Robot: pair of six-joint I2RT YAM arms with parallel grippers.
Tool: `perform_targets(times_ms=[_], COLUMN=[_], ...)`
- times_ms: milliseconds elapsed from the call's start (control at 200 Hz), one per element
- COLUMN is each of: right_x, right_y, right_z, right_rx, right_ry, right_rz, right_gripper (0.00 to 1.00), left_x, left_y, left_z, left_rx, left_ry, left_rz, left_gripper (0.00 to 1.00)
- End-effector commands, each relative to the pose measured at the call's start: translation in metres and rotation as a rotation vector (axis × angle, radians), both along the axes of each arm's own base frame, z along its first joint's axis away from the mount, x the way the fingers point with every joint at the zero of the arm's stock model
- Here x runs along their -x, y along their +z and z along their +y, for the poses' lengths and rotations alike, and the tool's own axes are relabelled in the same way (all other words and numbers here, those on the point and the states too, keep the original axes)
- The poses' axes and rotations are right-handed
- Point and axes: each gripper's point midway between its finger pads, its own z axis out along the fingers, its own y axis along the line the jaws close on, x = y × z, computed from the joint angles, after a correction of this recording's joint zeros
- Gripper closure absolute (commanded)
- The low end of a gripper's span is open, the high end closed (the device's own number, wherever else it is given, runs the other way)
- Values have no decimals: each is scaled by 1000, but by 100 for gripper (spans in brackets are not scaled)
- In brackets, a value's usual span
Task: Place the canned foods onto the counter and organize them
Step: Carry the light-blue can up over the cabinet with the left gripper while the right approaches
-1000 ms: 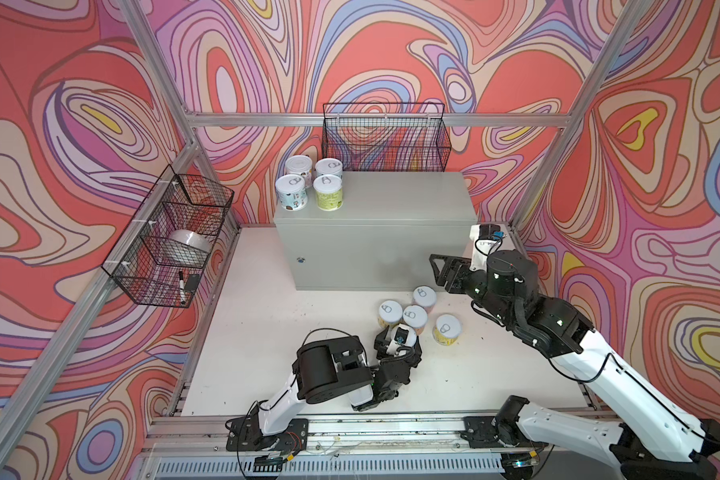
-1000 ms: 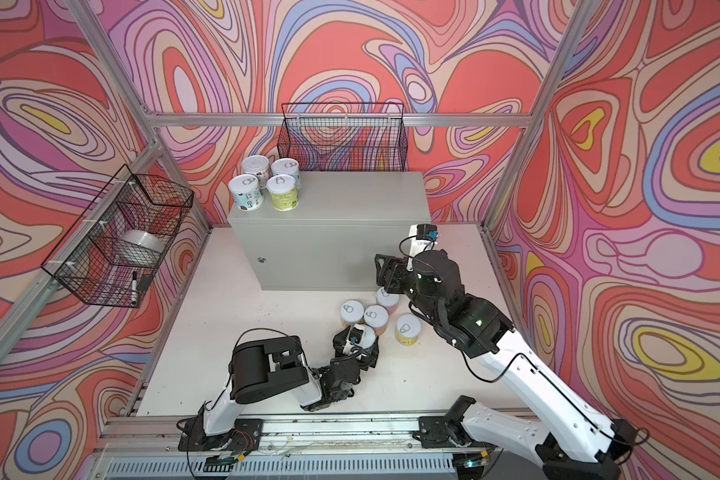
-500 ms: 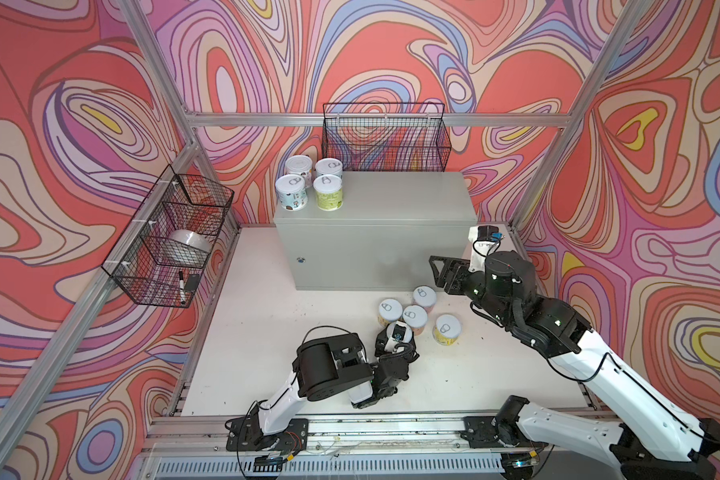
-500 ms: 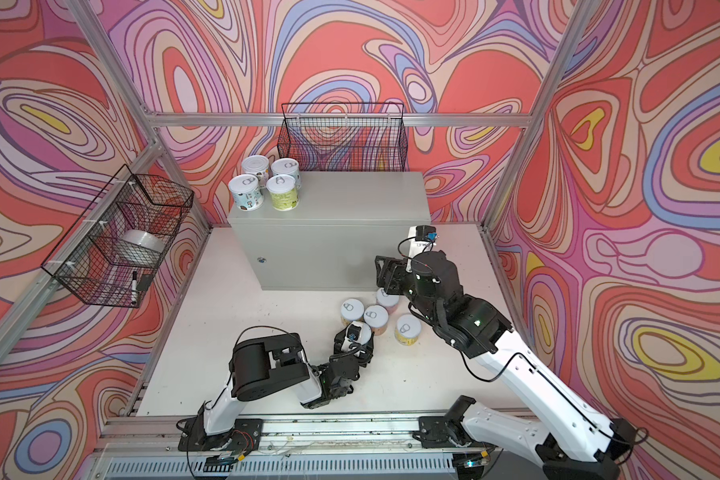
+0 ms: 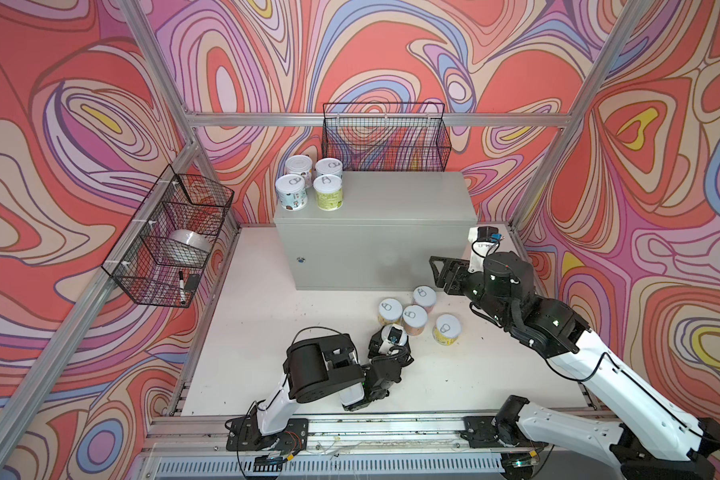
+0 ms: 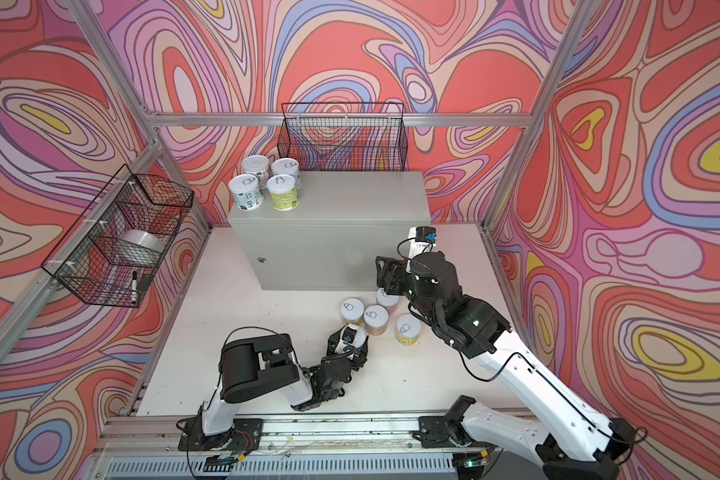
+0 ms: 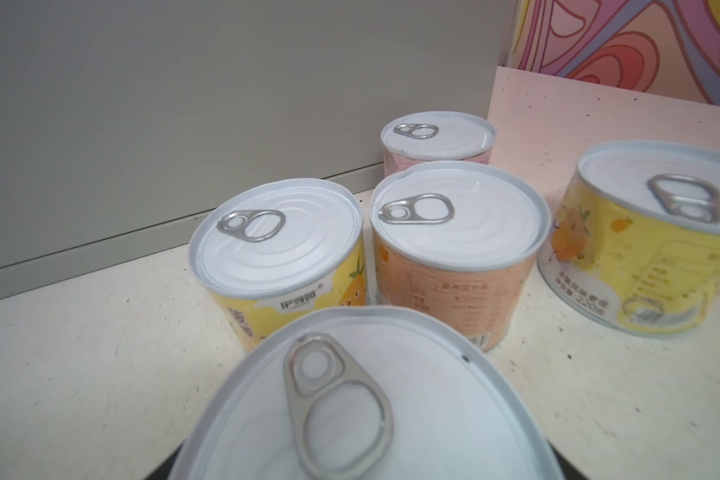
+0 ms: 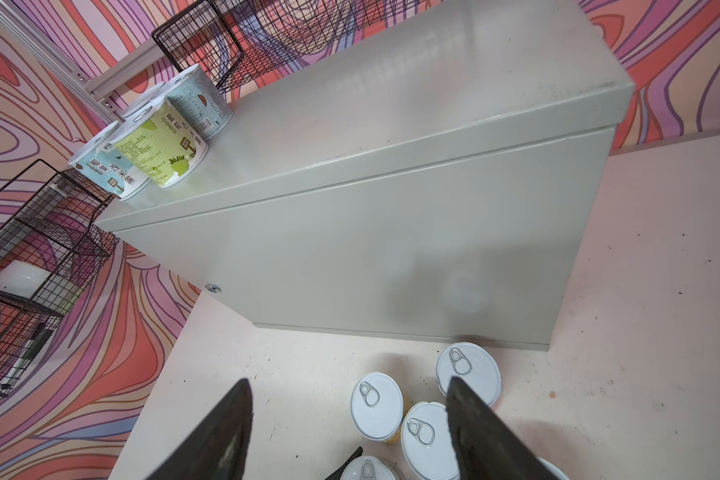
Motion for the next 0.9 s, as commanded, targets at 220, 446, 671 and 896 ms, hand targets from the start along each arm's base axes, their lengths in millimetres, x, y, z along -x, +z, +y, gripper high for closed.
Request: perform_targets(times_ms=[220,446,671,896], right_x=[3,4,13,15], right_y=[-2,-22,-16,-4], right_z=[-13,-19,-30,-35], right_rx=[33,67,43,35], right_ry=[-36,-54,-80,-92], right_rz=[-12,17,4,-20], right_gripper=[25,25,26,26], left_x=[39,46,23,-10], left_y=[70,133,207,284], left_z=[5,6,18,20], left_rx=[25,29,19,47], left_ry=[-204,-260,-198,-131], left_rz=[139,101,76,16], left_gripper=[100,100,100,100])
